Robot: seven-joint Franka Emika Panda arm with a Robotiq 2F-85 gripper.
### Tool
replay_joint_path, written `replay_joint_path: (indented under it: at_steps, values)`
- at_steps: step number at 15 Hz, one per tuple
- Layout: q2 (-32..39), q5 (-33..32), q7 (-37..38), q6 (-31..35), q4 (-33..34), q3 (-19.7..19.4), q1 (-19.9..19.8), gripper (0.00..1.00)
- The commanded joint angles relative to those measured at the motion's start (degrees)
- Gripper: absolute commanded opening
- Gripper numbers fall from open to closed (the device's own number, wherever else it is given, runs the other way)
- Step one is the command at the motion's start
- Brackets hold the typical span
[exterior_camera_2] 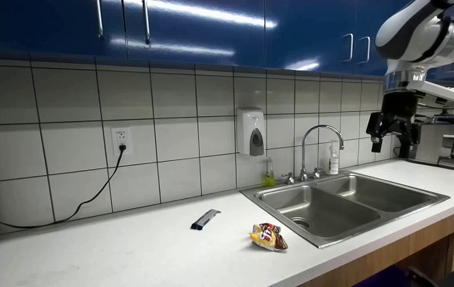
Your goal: Put the snack packet in the left sink
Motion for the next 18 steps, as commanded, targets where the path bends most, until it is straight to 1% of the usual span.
replay_joint_path:
  at_steps: [1, 5, 7, 11, 14, 18]
  values:
    - [0.5, 1.0, -1.0, -0.2, 0.1, 1.7, -1.9, 1.00]
    - [2.0, 3.8, -0.7, 2.7, -1.5, 3.4, 0.3, 1.00]
    - [2.9, 6.4, -0.6, 4.7, -2.8, 5.0, 1.8, 1.00]
    - [5.9, 12.3, -0.4, 10.0, -5.3, 9.1, 6.0, 1.00]
    - [9.4, 15.8, -0.1, 16.5, -5.6, 12.2, 9.0, 1.00]
    - [15.3, 20.1, -0.2, 26.6, -4.7, 15.0, 12.4, 1.00]
